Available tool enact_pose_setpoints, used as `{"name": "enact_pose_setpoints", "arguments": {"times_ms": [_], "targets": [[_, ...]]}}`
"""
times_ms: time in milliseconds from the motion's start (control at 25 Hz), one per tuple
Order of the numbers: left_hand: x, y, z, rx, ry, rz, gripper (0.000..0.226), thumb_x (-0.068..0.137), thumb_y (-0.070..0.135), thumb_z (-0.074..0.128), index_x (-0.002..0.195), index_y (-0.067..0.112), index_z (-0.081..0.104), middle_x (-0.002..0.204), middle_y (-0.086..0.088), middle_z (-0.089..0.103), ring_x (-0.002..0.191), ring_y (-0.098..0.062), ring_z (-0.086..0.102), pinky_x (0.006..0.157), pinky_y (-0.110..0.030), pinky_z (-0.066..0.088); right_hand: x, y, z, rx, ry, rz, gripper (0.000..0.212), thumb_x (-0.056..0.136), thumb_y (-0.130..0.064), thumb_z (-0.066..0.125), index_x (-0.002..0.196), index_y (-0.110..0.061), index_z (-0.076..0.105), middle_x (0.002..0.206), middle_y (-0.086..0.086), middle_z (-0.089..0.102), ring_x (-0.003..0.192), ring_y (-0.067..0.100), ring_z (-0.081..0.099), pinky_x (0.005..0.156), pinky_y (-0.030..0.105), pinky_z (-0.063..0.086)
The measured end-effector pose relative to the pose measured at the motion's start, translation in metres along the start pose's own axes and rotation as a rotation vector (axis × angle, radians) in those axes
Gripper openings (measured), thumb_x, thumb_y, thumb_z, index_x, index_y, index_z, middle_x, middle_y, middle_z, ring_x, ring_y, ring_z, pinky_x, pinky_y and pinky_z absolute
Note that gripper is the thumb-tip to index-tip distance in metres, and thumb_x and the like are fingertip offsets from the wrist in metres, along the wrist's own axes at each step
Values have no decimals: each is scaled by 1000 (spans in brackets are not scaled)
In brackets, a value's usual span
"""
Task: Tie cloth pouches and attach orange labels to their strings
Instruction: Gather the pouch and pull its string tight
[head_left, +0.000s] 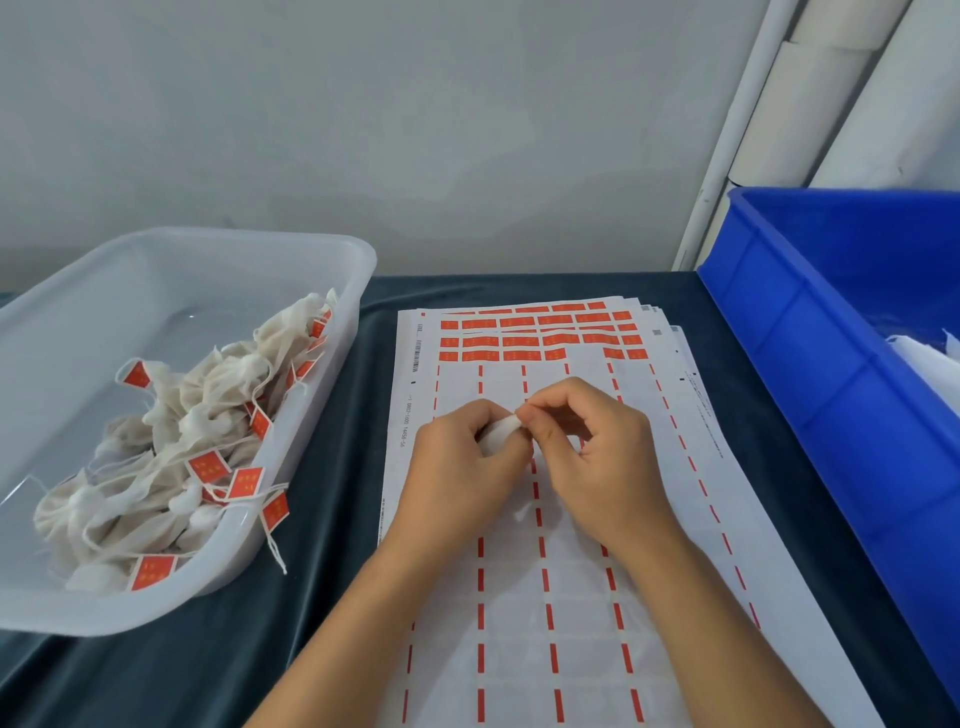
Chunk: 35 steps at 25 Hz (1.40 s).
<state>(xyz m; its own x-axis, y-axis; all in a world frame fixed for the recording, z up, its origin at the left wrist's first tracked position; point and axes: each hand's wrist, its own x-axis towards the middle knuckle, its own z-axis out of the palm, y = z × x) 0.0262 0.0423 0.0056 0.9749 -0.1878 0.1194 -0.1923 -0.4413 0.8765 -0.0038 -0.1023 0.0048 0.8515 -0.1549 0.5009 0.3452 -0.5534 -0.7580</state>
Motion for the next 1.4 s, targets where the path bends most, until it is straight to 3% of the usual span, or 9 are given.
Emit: {"name": "enact_pose_setpoints", "arguments": {"times_ms": [200,520,800,1000,1280,1400], "targets": [[-5,2,4,47,41,57,15,100,26,64,87,33,62,76,13,66,86,2,61,67,-6,46,-1,0,-4,-6,-2,25,8,95,-19,70,97,-27,72,90,-20,70,91,-1,67,78,7,51],[-8,1,7,138,34,119,18,102,27,61,89,38,54,78,19,63,93,7,57,73,-3,43,1,2,-5,60,-16,151,10,100,-19,62,95,-25,68,83,-17,69,84,5,68,72,11,53],[-9,5,6,-23,73,128,11,101,31,68,92,37,66,84,20,69,89,0,64,70,-7,48,5,6,-8,294,-78,324,9,100,-20,65,96,-23,72,81,-9,74,71,14,71,63,21,57],[-8,8,4,-186,129,24,7,99,35,70,94,34,75,88,23,73,91,0,68,70,-6,49,2,5,-5,182,-97,278,7,99,-26,67,96,-29,72,82,-16,71,78,9,69,63,19,57],[-5,6,1,-289,59,-64,18,99,44,68,92,32,79,88,20,77,92,4,69,69,-1,46,2,8,-5,-45,-108,106,8,96,-20,69,98,-25,75,93,-18,71,93,-1,64,79,6,49],[-4,4,1,-300,55,-106,22,100,46,65,89,32,78,88,18,76,90,3,69,64,-6,50,1,9,-5,-75,-108,59,7,95,-21,71,98,-25,75,94,-19,69,93,-2,63,78,5,48]]}}
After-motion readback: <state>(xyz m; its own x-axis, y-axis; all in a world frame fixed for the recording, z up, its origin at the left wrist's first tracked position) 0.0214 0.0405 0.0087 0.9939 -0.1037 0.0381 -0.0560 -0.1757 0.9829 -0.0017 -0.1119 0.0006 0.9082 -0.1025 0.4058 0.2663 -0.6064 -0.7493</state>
